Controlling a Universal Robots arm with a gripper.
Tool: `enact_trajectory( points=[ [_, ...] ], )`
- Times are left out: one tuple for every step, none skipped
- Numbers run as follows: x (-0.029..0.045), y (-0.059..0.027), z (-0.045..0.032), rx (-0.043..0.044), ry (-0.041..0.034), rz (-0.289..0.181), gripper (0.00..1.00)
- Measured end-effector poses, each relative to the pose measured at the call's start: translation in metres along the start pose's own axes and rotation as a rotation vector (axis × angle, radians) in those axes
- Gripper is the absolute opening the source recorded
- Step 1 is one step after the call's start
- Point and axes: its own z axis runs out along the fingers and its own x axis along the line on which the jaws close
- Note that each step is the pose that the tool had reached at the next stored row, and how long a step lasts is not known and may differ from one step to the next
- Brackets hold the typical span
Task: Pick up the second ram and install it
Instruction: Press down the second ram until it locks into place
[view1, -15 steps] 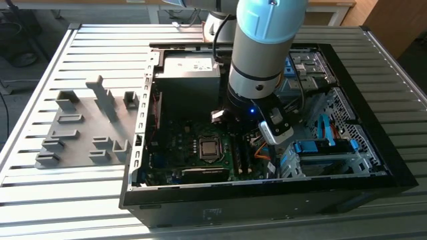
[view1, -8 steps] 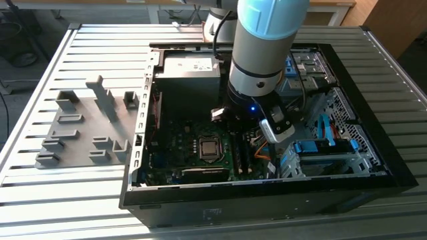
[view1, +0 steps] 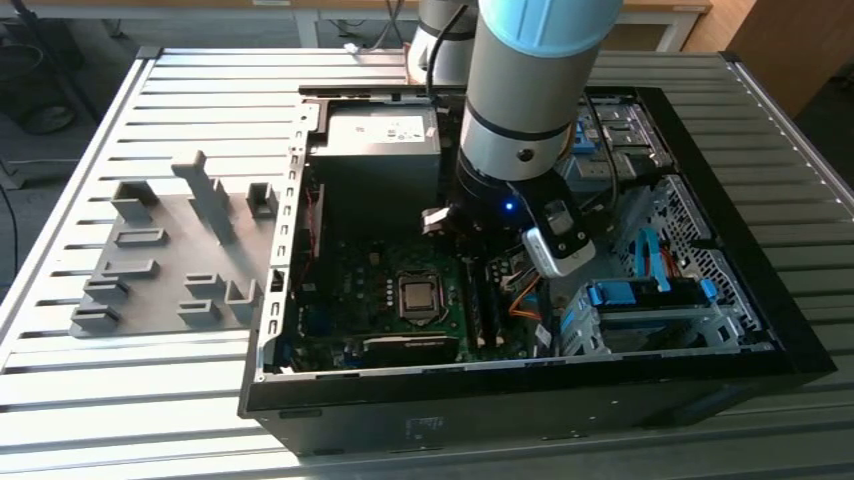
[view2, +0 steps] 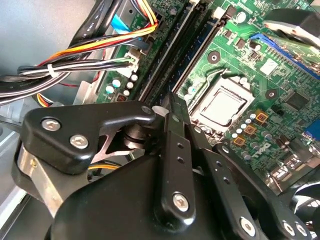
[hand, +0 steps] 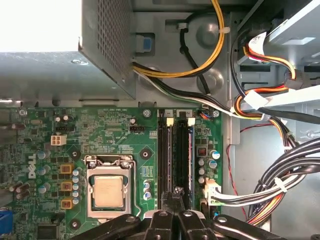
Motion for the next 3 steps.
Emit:
enact_trajectory(
  points=[
    [0.0,0.0,0.0,0.0,0.0001,0.0,0.11],
    [0.0,0.0,0.0,0.0,0.0001,0.0,0.11],
    [0.0,0.0,0.0,0.0,0.0001,0.0,0.11]
  ],
)
